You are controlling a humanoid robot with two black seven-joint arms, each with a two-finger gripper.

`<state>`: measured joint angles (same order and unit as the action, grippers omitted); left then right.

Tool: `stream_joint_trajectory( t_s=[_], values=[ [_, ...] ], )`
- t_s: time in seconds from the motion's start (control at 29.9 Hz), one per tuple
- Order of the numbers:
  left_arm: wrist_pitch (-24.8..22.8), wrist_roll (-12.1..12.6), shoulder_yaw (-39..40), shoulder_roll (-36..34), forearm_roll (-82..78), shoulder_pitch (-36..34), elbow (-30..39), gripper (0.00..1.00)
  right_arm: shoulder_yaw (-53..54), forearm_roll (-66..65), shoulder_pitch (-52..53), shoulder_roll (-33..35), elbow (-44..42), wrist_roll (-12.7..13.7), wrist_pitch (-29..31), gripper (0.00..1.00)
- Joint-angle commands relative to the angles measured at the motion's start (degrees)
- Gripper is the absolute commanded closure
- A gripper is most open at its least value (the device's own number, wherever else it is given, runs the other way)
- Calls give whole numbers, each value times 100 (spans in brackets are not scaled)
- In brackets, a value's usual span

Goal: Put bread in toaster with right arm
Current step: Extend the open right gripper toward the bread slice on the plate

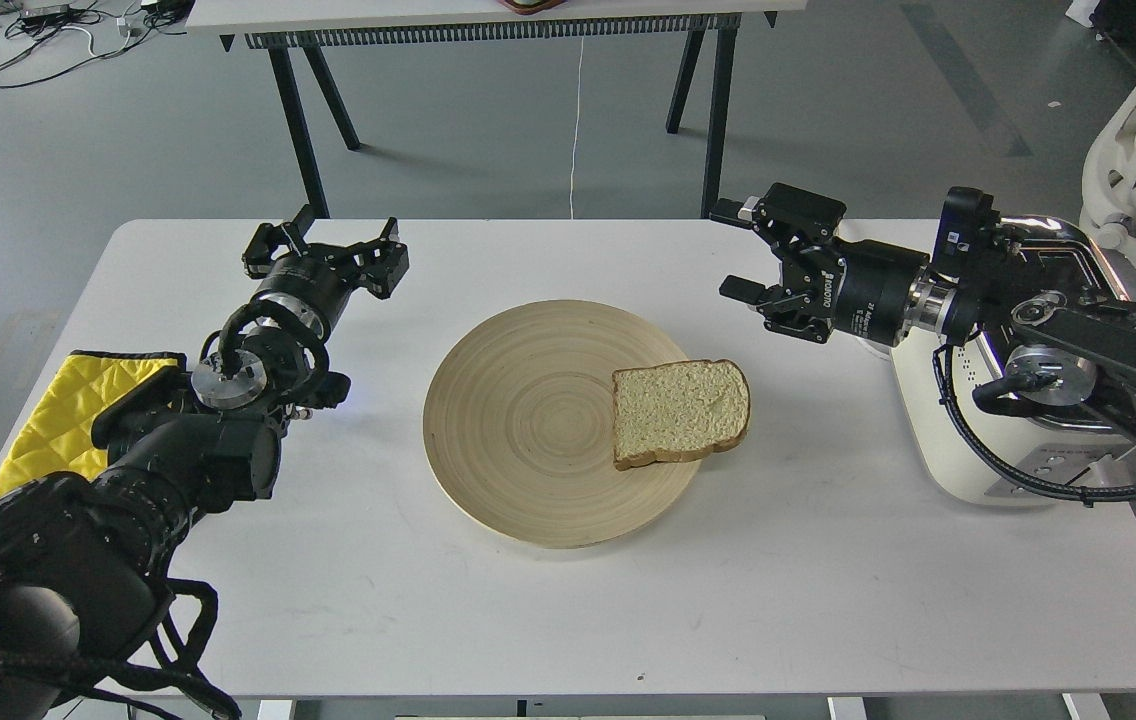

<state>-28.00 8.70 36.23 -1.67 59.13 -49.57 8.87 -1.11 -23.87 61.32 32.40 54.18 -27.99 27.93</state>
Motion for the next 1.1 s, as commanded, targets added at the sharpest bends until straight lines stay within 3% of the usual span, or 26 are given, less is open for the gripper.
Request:
stream_joint_trajectory(
  t_s=[0.0,1.07],
  values=[
    [0,0,-2,0,-6,0,0,0,-21,-336,20,56,-4,-1,7,1],
    [0,0,7,0,2,0,0,0,76,-548,-726,-551,-496,-1,-288,1]
  ],
)
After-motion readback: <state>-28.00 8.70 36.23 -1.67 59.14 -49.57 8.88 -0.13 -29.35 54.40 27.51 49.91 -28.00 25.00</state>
